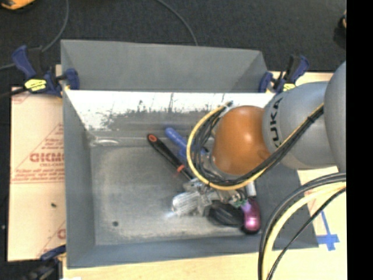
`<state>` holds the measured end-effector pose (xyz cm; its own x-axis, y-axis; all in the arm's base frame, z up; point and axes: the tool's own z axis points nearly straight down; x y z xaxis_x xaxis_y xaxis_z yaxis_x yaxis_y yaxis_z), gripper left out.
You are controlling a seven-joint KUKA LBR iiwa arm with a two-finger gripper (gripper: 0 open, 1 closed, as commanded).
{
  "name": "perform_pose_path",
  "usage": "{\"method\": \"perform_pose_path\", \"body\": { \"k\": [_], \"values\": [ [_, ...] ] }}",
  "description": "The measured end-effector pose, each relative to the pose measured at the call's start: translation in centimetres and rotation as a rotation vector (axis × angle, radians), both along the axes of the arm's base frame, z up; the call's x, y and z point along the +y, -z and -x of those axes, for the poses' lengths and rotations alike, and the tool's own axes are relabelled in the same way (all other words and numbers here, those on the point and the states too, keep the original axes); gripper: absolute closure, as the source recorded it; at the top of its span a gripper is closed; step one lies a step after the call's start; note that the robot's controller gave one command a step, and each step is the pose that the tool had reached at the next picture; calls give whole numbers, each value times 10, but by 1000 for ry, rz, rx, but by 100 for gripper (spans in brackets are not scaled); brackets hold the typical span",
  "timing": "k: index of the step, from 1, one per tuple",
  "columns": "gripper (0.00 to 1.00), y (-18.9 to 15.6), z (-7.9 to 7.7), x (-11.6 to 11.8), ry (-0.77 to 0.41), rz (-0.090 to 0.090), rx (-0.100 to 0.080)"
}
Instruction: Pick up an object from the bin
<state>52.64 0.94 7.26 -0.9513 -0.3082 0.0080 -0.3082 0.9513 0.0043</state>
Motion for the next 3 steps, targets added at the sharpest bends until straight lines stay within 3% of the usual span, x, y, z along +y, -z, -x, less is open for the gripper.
{"method": "perform_pose_path", "body": {
  "k": [2,3],
  "values": [
    [100,-23,4,0,1,1,12],
    [100,-47,2,-1,2,1,6]
  ]
}}
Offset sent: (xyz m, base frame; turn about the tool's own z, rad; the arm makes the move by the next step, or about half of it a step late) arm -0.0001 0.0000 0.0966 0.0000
